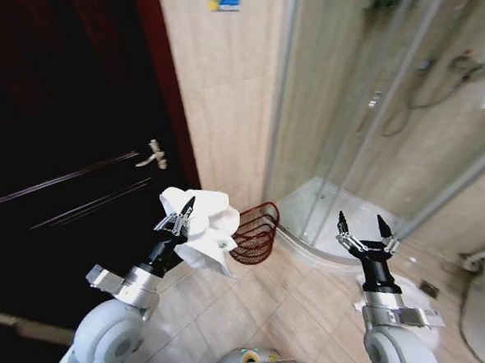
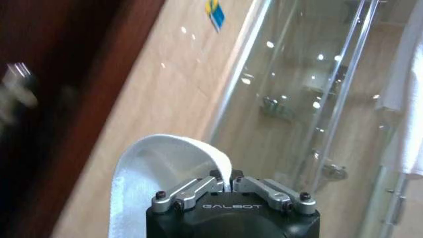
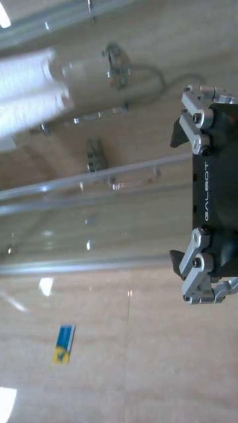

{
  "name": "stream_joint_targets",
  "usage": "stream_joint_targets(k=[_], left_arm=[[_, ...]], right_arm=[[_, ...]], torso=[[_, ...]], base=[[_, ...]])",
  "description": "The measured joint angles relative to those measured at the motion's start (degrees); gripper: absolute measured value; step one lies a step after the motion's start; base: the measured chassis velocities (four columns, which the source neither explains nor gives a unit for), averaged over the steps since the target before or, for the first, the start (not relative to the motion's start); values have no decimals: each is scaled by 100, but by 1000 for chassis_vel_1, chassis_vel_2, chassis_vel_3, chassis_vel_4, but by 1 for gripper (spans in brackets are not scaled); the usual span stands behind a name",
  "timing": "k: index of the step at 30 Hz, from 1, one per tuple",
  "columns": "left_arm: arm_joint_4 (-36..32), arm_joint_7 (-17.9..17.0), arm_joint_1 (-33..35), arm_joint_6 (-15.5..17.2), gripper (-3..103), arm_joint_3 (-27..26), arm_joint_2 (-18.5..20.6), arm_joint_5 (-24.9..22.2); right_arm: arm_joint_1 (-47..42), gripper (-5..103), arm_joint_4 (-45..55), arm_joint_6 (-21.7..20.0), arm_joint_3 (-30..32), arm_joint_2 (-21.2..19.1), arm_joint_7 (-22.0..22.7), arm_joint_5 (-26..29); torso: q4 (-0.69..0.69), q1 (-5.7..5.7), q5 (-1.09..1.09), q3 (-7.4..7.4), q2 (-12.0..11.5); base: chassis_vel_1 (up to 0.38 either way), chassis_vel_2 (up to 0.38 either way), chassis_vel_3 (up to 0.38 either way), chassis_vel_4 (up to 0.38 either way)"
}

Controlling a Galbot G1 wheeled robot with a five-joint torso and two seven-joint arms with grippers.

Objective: Discard the used towel into the hamper.

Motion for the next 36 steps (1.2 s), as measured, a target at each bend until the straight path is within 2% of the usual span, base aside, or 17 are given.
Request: stream_joint_targets(k=[2,4,7,8,12,13,16,20,29,36], left_arm=[[359,204,-118,15,2,136,-224,116],[520,258,-179,12,2,172,-311,217],[1174,382,-369,-86,2,252,-688,764],[1174,382,-369,-86,2,252,-688,764],[1561,416,-329,-354,2,268,-1091,1519],[1561,416,-329,-354,2,268,-1091,1519],[1693,402,-247,-650,2,171,-1302,1723],[1789,419,-214,-812,2,103,-1361,1767],[2242,433,-363,-878,2,334,-1615,1955],[3034,405,-676,-986,2,648,-1774,2111]], right_arm=[[15,100,-42,1,-7,1,1,-14],[19,100,-56,3,-7,1,1,-19],[0,100,-90,22,10,-2,1,-23],[0,100,-90,22,10,-2,1,-23],[-6,100,-158,91,30,-7,3,-16],[-6,100,-158,91,30,-7,3,-16],[9,100,-203,111,10,-11,3,-27],[21,100,-218,120,-18,-9,2,-81],[-31,100,-224,154,2,-6,63,-220],[-160,100,-83,70,51,16,80,-241]], torso=[[0,0,3,0,0],[0,1,0,0,0],[0,1,0,0,0],[0,1,0,0,0],[0,0,1,0,0],[0,0,1,0,0],[-2,0,2,0,0],[0,0,0,0,0],[0,0,0,0,0],[0,0,0,0,0]], base=[[-124,-117,-119,-130],[-117,-122,-120,-136],[-142,-111,-125,-130],[-143,-103,-135,-131],[-124,-134,-135,-122],[-92,-112,-134,-117],[-84,-105,-104,-114],[-40,-44,-41,-46],[0,0,0,0],[0,0,0,0]])
